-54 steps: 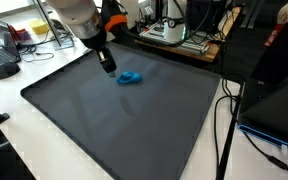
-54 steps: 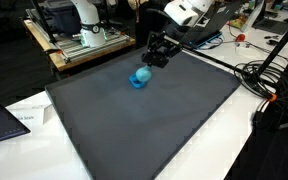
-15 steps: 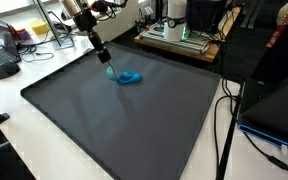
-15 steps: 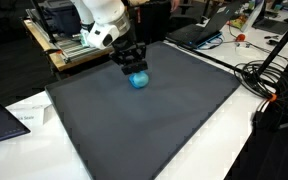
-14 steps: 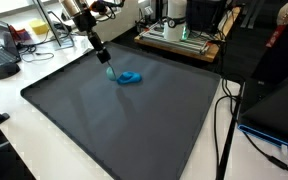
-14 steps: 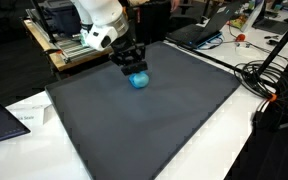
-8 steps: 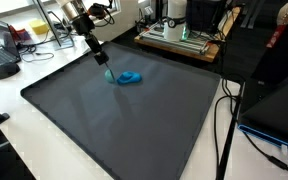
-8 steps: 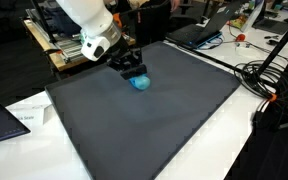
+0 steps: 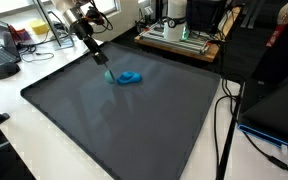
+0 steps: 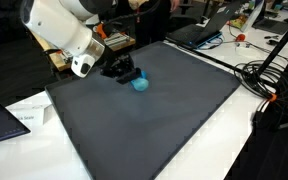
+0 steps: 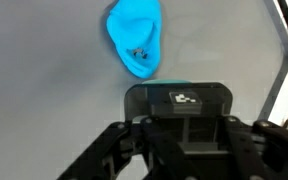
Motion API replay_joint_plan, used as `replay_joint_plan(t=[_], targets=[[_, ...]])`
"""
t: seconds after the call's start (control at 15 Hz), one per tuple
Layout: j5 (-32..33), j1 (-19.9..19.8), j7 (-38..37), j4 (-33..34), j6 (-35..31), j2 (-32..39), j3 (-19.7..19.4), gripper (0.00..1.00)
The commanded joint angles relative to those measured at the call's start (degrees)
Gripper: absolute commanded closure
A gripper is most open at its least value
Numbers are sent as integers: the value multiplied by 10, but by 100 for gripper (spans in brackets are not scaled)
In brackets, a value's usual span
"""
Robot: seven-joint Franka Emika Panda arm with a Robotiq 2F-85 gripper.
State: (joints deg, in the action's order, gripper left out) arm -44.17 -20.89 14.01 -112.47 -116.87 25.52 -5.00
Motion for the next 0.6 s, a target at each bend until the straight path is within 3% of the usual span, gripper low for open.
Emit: replay_joint_plan(t=[0.0, 0.53], targets=[[-49, -23, 55, 31, 54, 34, -3, 78], [-115, -53, 149, 51, 91, 88, -10, 78]])
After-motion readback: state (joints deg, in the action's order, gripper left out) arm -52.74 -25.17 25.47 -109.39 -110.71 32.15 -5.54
